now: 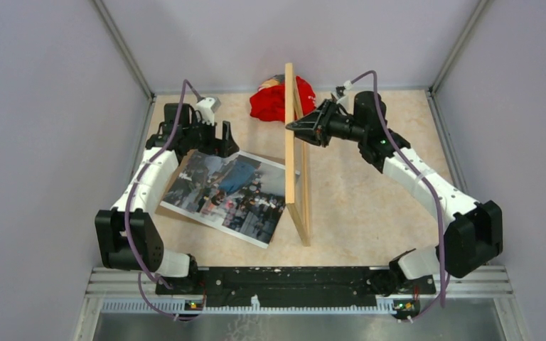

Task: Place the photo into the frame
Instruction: Turn over the photo frame at the center of the board.

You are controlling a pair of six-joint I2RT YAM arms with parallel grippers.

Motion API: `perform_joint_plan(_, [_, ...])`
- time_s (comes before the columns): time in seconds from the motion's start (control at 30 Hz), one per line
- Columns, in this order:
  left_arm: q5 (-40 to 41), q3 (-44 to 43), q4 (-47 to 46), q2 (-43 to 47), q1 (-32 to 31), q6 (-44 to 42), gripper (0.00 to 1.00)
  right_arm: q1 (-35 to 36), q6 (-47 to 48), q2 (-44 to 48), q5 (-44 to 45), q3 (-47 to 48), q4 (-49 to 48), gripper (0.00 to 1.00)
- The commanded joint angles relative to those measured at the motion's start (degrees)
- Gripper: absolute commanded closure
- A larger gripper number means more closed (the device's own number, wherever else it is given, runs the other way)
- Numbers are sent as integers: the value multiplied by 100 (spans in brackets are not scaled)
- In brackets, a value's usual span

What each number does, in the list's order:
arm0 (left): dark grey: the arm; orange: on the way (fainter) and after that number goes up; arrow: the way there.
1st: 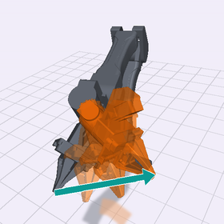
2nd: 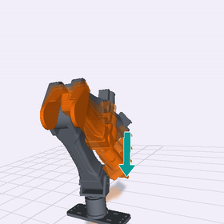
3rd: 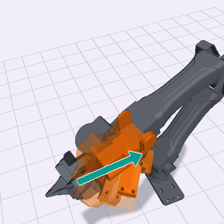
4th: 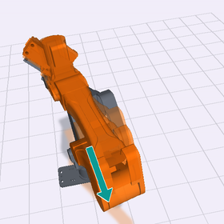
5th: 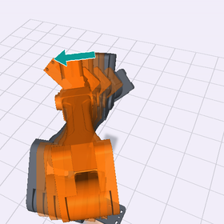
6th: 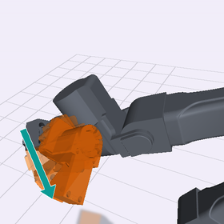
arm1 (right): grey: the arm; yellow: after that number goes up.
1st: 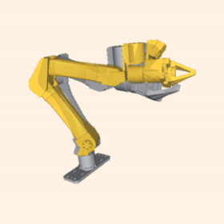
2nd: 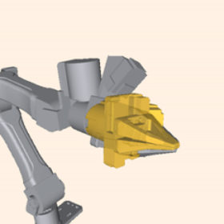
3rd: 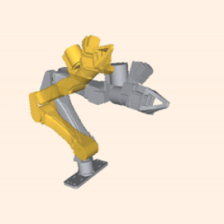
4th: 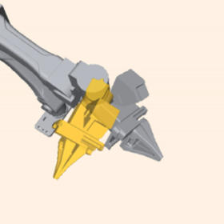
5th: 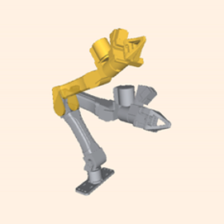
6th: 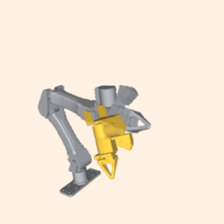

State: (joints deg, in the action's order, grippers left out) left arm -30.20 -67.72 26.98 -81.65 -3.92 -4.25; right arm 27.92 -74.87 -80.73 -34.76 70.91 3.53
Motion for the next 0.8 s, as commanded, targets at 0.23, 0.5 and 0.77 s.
perform_joint_plan(0.23, [64, -95, -194, -37, -106, 113, 1, -846, -865, 932, -1034, -1006, -1447, 100])
perform_joint_plan(0.5, [40, -272, -205, -25, -219, 124, 1, -1346, 133, 1222, -1216, -874, 87, 47])
perform_joint_plan(0.77, [24, -877, -227, -206, -966, 415, 1, -1580, 529, 1121, -1333, -640, 744, 37])
